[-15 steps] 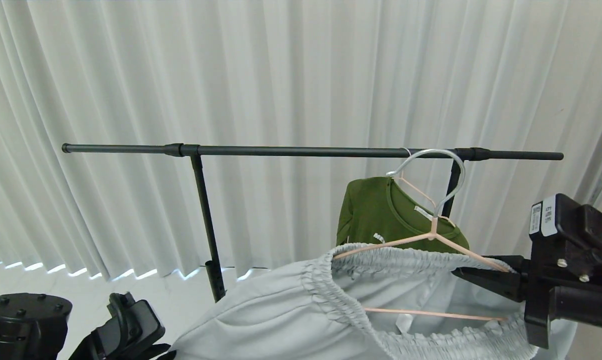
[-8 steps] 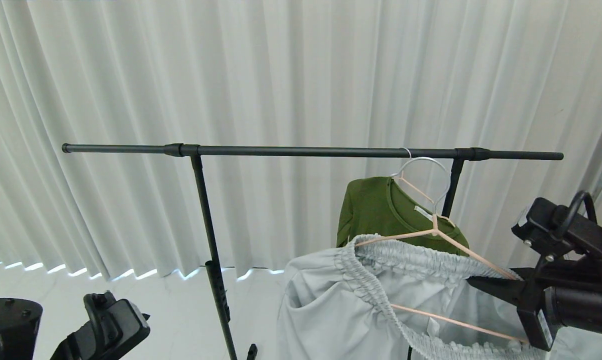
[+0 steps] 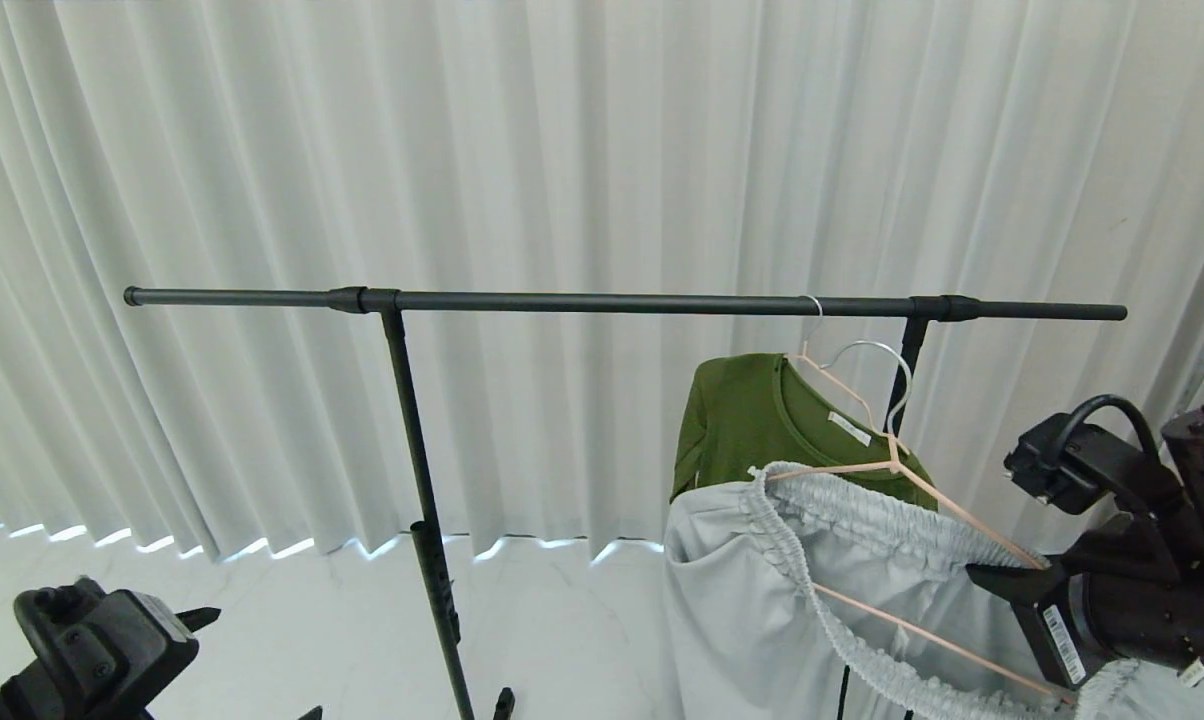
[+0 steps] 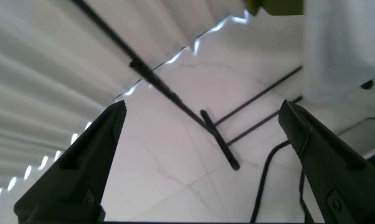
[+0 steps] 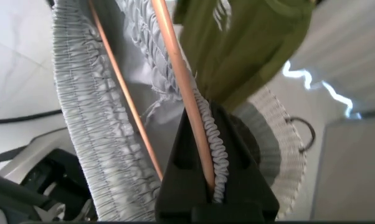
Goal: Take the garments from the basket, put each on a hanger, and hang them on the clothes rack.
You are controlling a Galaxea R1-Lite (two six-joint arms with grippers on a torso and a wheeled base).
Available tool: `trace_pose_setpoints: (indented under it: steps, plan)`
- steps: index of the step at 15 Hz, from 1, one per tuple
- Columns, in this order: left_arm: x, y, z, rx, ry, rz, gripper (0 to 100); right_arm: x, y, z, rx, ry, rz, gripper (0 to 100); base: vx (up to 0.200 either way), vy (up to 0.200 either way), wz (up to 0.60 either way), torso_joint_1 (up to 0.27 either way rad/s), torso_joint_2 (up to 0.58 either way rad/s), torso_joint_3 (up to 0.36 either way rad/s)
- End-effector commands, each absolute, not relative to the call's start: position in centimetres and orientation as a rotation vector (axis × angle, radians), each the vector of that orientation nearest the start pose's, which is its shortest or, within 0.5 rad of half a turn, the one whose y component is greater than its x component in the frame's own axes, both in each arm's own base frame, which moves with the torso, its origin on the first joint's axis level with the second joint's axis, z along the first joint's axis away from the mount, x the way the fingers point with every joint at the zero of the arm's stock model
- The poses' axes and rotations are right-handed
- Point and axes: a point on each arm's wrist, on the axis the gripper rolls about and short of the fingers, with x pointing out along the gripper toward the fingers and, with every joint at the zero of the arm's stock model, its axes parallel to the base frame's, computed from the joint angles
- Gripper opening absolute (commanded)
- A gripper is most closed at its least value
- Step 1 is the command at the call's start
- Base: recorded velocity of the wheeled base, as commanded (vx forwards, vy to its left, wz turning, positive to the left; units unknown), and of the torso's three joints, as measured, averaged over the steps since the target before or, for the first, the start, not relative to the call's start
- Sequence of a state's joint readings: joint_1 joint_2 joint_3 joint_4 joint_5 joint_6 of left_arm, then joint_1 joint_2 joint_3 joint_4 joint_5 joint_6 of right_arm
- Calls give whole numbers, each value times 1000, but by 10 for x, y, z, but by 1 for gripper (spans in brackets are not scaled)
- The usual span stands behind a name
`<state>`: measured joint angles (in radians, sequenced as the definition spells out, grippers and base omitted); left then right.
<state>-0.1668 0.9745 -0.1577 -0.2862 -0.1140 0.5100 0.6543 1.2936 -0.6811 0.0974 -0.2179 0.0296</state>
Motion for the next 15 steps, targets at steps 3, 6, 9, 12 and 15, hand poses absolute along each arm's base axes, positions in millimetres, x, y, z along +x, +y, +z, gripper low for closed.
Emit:
trace_pose_setpoints:
  steps: [3,6,9,12,15]
  plan:
    - [84,-7,119,477,450,-284,100,151,110,174,-274,719,385,0,0,0,0,0,0,0]
    - [84,-7,119,451,451,-279,100,158,113,166,-279,757,311,0,0,0,0,0,0,0]
    - [84,-7,118,451,454,-281,100,161,115,165,-299,802,282,0,0,0,0,0,0,0]
    - [83,-7,117,451,455,-281,100,171,124,168,-243,814,255,0,0,0,0,0,0,0]
    - [84,-7,118,446,458,-281,100,176,129,174,-230,796,253,0,0,0,0,0,0,0]
